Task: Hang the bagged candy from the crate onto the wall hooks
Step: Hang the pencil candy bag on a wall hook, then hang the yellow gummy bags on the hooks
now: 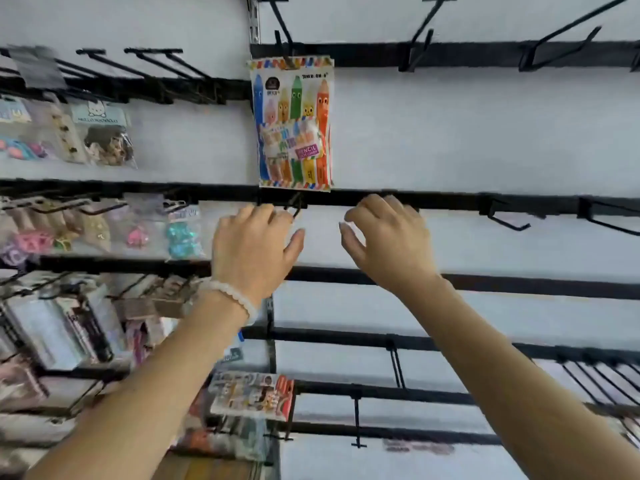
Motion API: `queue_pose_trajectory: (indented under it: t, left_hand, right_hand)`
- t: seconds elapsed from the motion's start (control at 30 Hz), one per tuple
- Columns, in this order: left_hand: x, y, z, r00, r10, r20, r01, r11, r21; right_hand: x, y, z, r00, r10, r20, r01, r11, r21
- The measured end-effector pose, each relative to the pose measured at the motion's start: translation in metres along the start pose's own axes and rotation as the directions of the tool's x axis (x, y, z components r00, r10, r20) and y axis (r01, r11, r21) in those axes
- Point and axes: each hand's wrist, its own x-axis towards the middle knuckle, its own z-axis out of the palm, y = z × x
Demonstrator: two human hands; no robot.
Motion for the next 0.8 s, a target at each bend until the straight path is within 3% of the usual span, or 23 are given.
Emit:
queue_pose_trajectory:
  t: [0.23, 0.4, 0.6, 0.7, 0.8]
  left_hand:
    - [-0.103, 0.064, 0.018, 0.974, -0.027, 0.224, 0.053, 0.993, -0.108]
    - [-0.184, 0.111, 0.034, 0.923, 0.01, 0.384, 0.073, 0.977, -0.2]
    - [-0.304, 0.171, 0.056, 0.773, 0.066, 0.63, 0.139, 0.953, -0.271]
    - [-0.369, 0.196, 0.068, 0.688, 0.045, 0.724, 0.214, 0.941, -0.261]
    - [-0.426, 0.222, 0.079, 0.619, 0.041, 0.784, 0.191, 0.961, -0.201]
  right_hand:
    - [-0.128, -0.004, -0.01, 0.975, 0.094, 0.204, -0.097, 0.995, 0.006]
    - [-0.232, -0.014, -0.029, 0.913, 0.194, 0.359, -0.189, 0.981, -0.05]
    - [-0.365, -0.03, -0.051, 0.734, 0.321, 0.599, -0.304, 0.943, -0.133]
    - [-0.435, -0.037, -0.058, 0.616, 0.355, 0.703, -0.356, 0.922, -0.154]
    - [-0.503, -0.037, -0.055, 0.483, 0.377, 0.79, -0.421, 0.892, -0.168]
